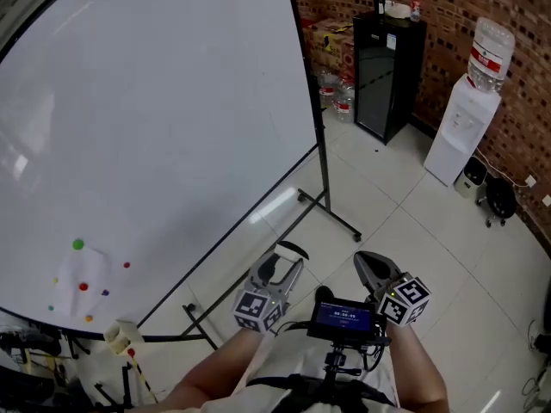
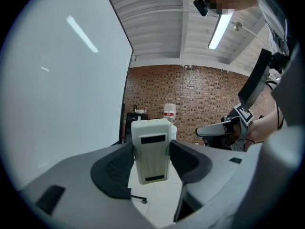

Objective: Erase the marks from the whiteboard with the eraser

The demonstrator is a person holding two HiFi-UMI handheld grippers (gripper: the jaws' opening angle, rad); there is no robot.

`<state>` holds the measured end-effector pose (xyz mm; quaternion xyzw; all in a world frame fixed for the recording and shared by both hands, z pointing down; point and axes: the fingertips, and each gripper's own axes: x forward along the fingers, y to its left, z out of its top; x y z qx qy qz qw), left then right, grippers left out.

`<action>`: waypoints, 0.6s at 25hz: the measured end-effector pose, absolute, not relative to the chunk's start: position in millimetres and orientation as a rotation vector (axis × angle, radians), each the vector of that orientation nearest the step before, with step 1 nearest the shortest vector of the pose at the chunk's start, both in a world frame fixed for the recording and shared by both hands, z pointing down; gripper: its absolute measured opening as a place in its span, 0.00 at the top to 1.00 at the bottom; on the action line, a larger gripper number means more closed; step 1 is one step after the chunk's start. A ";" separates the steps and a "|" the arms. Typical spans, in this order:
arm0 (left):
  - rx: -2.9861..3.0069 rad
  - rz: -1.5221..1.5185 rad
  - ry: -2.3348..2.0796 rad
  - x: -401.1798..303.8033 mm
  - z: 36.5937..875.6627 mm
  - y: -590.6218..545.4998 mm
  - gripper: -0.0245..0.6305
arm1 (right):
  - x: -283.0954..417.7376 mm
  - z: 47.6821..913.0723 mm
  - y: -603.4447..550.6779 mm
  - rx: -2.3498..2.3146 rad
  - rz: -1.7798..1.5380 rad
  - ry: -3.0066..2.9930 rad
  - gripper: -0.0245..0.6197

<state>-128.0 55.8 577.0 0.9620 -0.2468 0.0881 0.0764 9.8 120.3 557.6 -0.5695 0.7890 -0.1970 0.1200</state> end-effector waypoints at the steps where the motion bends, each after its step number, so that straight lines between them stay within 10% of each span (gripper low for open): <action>1: 2.869 0.267 -0.718 -110.3 581.4 46.2 0.56 | 19.8 560.3 113.7 -1.668 -0.585 2.305 0.94; 15: 2.977 0.367 -0.872 5.2 562.7 -96.0 0.56 | 110.1 540.3 -35.6 -1.591 -0.570 2.381 0.94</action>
